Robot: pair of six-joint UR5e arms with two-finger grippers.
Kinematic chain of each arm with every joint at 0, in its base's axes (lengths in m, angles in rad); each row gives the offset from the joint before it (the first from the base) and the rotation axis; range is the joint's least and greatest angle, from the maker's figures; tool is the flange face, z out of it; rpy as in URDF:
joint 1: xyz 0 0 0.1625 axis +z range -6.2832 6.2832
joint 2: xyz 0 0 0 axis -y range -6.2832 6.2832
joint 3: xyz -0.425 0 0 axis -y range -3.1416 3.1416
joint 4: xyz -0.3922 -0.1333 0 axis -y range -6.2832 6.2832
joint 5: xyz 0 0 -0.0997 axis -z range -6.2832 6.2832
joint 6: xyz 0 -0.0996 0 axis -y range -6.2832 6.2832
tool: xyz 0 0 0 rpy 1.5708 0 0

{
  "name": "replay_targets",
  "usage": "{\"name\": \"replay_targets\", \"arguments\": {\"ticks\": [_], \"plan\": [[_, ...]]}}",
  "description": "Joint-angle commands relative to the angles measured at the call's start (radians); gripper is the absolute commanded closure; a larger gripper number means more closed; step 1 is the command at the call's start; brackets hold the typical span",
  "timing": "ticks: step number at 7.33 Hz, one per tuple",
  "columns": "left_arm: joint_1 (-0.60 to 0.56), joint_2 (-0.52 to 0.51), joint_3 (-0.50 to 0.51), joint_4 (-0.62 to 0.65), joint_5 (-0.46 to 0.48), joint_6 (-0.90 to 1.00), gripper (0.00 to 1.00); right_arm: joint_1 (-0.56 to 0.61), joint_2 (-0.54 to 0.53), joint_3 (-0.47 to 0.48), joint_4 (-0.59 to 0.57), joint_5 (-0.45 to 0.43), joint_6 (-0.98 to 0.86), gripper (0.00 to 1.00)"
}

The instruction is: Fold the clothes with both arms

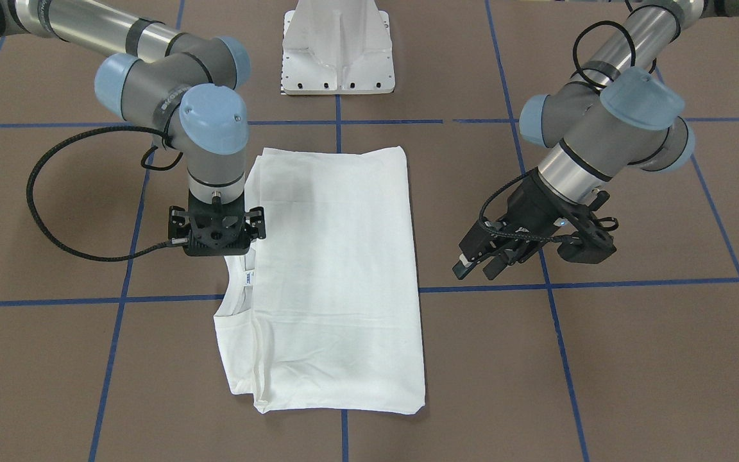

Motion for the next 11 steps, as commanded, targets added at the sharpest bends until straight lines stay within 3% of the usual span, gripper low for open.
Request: {"name": "replay_targets", "arguments": {"ticks": [1,2,3,9,11], "plan": [[0.000,-0.001,-0.001,-0.002,0.002,0.002,0.26,0.077,0.124,-0.235,0.115,0.005,-0.047,0.00],[0.002,-0.002,-0.001,-0.002,0.002,0.002,0.26,0.082,0.217,-0.347,0.122,0.005,-0.047,0.00],[0.000,-0.001,-0.001,-0.002,0.002,0.003,0.26,0.088,0.233,-0.391,0.189,0.004,-0.044,0.00],[0.000,0.002,-0.011,-0.002,0.003,0.003,0.25,0.105,0.291,-0.600,0.496,-0.036,0.040,0.00],[0.000,0.006,-0.011,-0.002,0.003,0.003,0.25,0.114,0.295,-0.626,0.496,-0.073,0.020,0.00]]}}
